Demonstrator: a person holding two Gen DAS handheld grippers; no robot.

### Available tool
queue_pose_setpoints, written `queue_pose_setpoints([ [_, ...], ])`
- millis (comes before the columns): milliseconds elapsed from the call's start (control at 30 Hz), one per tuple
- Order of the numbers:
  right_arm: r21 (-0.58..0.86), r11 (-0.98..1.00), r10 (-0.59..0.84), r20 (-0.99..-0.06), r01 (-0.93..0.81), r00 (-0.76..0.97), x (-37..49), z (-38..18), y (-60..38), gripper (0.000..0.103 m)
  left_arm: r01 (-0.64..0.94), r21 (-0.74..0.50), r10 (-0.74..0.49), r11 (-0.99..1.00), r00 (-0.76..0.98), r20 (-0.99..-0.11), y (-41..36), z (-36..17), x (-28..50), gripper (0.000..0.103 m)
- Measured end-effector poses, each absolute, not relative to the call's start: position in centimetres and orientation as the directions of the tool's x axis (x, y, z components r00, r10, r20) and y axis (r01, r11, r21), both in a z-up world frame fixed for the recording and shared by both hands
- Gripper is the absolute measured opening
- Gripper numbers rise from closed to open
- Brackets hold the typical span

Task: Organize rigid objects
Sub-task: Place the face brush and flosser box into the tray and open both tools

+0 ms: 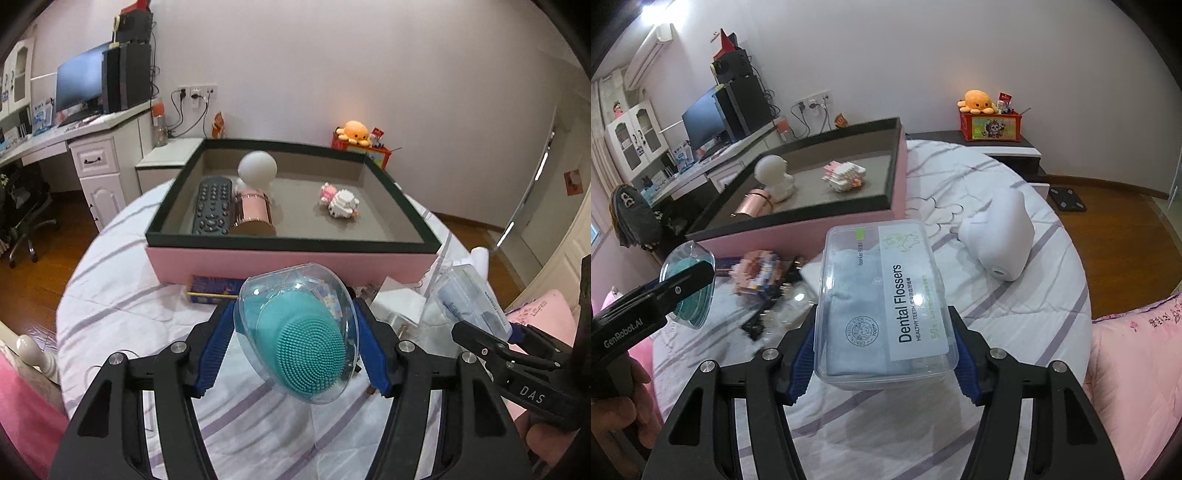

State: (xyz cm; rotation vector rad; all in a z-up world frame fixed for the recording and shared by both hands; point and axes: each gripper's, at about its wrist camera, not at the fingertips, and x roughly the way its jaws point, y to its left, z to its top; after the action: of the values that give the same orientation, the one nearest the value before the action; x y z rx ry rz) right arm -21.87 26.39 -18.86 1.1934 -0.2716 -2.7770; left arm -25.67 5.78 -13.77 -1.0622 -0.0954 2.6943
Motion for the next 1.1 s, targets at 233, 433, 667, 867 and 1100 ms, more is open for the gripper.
queue_pose_setpoints([
  [233, 0.183, -0.981, -0.176, -0.669, 0.069, -0.722, -21.9, -15.5, 24.8, 0.064, -0.193, -0.136, 0.236, -0.972, -0.739, -0.632, 5.0, -10.9, -25.3, 0.064],
  [433, 0.154, -0.981, -0.189, -0.626, 0.118, -0.757, -23.5, -12.5, 23.1, 0.064, -0.188, -0.126, 0.226, -0.974, -0.768, -0.599, 4.5, -8.4, -26.5, 0.064],
  [667, 0.128, -0.981, -0.192, -0.591, 0.144, -0.783, -27.6, -10.0, 22.4, 0.064, -0.199, -0.126, 0.236, -0.972, -0.794, -0.561, 4.4, -5.7, -30.1, 0.064],
  [867, 0.107, -0.985, -0.172, -0.606, 0.135, -0.777, -33.2, -10.2, 23.0, 0.064, -0.220, -0.151, 0.267, -0.964, -0.774, -0.574, 5.9, -5.5, -35.6, 0.064],
  [1100, 0.077, -0.988, -0.151, -0.683, 0.135, -0.715, -39.7, -13.5, 23.2, 0.064, -0.235, -0.178, 0.293, -0.956, -0.712, -0.638, 8.7, -8.5, -41.4, 0.064],
])
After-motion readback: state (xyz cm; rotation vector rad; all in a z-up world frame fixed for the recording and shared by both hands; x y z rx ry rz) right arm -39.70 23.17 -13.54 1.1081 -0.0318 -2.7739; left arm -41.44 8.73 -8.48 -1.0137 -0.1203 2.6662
